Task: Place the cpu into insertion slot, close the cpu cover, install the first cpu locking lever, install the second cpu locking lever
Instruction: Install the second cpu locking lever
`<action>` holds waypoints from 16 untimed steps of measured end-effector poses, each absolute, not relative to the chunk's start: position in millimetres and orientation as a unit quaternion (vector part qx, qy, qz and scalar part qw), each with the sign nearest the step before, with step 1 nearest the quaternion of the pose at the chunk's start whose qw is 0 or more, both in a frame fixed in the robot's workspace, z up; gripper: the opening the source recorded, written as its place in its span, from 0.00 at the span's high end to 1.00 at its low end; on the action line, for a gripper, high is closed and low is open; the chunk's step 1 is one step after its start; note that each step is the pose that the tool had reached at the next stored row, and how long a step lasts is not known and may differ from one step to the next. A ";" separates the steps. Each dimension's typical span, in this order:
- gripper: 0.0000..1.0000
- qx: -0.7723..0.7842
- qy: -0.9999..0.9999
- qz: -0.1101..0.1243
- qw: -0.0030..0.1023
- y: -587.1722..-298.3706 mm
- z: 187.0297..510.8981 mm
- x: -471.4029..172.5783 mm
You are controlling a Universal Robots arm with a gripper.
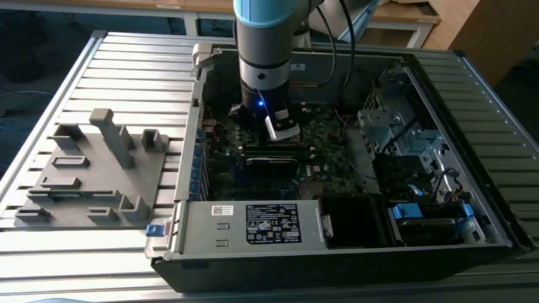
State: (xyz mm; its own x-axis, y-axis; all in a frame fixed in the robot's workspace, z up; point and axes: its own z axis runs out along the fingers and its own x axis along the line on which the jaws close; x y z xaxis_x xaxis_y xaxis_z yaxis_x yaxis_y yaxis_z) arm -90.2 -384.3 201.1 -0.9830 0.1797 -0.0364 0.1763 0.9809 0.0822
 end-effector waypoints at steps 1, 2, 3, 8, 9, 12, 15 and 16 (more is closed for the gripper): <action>0.90 0.089 0.995 0.039 0.022 -384.3 201.0 -90.2; 0.90 0.089 0.995 0.040 0.022 -384.4 200.8 -90.2; 0.90 0.089 0.995 0.040 0.022 -384.6 200.3 -90.3; 0.90 0.089 0.995 0.041 0.022 -384.8 198.8 -91.1; 0.90 0.089 0.995 0.041 0.022 -384.8 198.8 -91.1; 0.90 0.089 0.995 0.041 0.022 -385.0 198.8 -91.1; 0.90 0.089 0.995 0.041 0.022 -385.6 198.9 -91.0; 0.90 0.089 0.995 0.041 0.022 -386.1 198.8 -91.0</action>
State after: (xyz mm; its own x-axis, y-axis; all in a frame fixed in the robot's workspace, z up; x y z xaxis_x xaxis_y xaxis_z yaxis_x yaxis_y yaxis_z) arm -91.0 -386.1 198.8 -0.9831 0.1796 -0.0358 0.1761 0.9807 0.0856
